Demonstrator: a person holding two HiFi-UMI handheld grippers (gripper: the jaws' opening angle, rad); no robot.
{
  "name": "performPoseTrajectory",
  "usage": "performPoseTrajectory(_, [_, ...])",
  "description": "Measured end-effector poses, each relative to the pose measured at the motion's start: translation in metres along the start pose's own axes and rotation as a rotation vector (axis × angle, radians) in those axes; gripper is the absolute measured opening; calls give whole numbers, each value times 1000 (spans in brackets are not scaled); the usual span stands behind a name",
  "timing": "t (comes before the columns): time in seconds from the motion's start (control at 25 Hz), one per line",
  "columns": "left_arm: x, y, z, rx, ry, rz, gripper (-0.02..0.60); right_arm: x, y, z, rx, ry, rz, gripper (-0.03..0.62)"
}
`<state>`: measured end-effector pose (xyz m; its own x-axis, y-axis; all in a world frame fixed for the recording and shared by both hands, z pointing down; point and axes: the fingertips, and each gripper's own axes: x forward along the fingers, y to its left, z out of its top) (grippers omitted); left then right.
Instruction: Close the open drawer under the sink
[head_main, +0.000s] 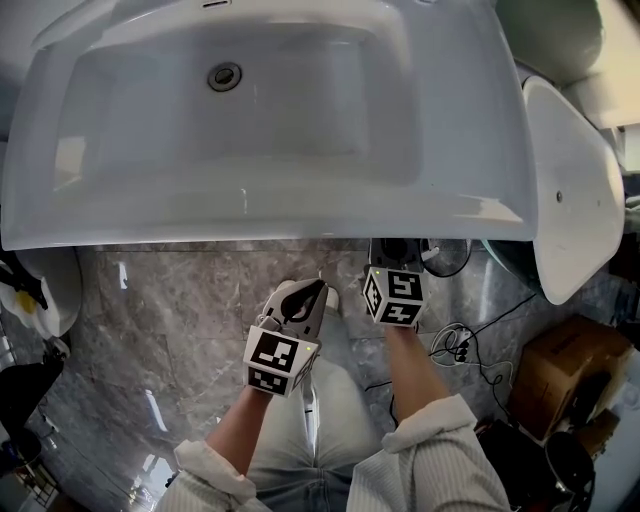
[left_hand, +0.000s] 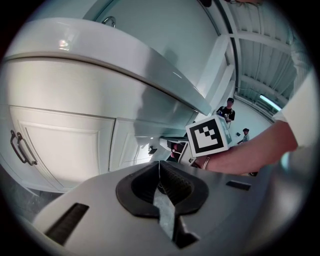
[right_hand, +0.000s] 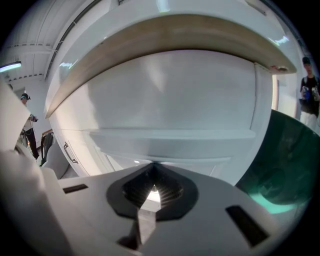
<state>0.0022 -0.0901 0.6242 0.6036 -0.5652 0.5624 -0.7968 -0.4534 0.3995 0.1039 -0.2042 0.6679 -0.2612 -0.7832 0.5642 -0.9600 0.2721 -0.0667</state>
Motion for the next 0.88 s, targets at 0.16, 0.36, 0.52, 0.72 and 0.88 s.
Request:
performPoseTrajectory(0.16, [0, -7, 12, 16, -18, -15, 17, -10, 4, 6, 8, -11, 8, 9])
performPoseTrajectory(0.36, [-5, -16, 28, 41, -33, -30, 17, -33, 8, 7, 30, -6, 8, 9])
performPoseTrajectory(0.52, [-10, -26, 47, 71, -47, -47, 17, -54, 16, 9, 32, 11, 30, 9])
performPoseTrajectory(0.72, [-18, -46, 77, 111, -83, -75, 17, -88, 18, 30, 42, -16, 34, 9])
performPoseTrajectory(0.88, [-27, -65, 105, 145, -118, -99, 17, -113, 19, 60, 50, -58, 49, 9])
